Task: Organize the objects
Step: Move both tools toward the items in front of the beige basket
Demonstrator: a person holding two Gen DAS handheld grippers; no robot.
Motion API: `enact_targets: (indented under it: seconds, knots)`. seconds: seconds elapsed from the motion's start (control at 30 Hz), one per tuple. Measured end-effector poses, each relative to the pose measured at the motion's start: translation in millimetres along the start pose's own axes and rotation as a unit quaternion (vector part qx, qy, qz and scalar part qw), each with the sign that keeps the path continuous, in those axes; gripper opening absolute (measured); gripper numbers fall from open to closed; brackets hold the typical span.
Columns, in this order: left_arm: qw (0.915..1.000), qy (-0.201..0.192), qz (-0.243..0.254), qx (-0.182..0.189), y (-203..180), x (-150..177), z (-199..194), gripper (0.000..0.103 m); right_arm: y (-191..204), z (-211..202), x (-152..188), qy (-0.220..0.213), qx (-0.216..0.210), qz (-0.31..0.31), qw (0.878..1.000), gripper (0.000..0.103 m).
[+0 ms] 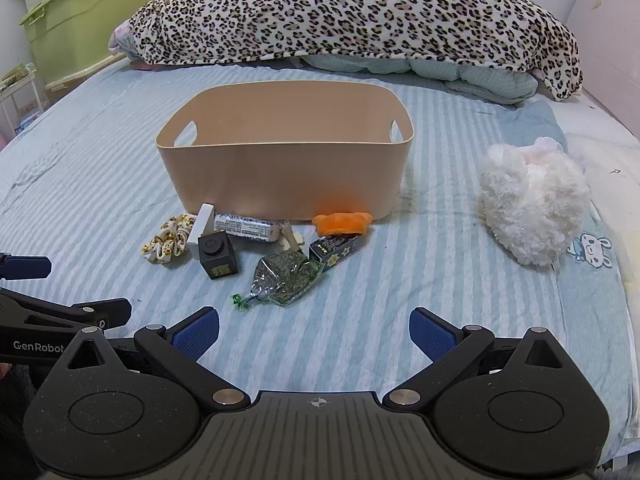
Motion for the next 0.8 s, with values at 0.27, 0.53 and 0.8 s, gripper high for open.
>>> enact_targets:
  seconds: [0.27, 0.53, 0.8]
  knots:
    - [1.0000, 0.004, -0.002, -0.002, 1.9, 0.3, 1.0, 0.103, 0.6, -1.5, 1.4, 0.001, -0.001, -0.003, 1.000, 0.103]
    - [0.9999, 0.003, -0.008, -0.006, 4.1, 1.8, 0.9, 0.103, 2.7, -1.0, 0.3, 0.003, 0.000, -0.007, 1.000, 0.103]
    - [0.9999, 0.003, -0.007, -0.006, 4.0, 1.6, 1.0, 0.103, 5.7, 0.4, 0.8, 0.005, 0.000, -0.011, 1.000, 0.103]
Point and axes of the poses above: each gripper's, at about its wrist camera, not at the fingertips, and z roughly the way its jaws point, y to its left, x to its underside, the point moved 5 cm from there along z, roughly the way its jaws point, and after that the axes turned 12 degrees about z, right-handed, at the moved point
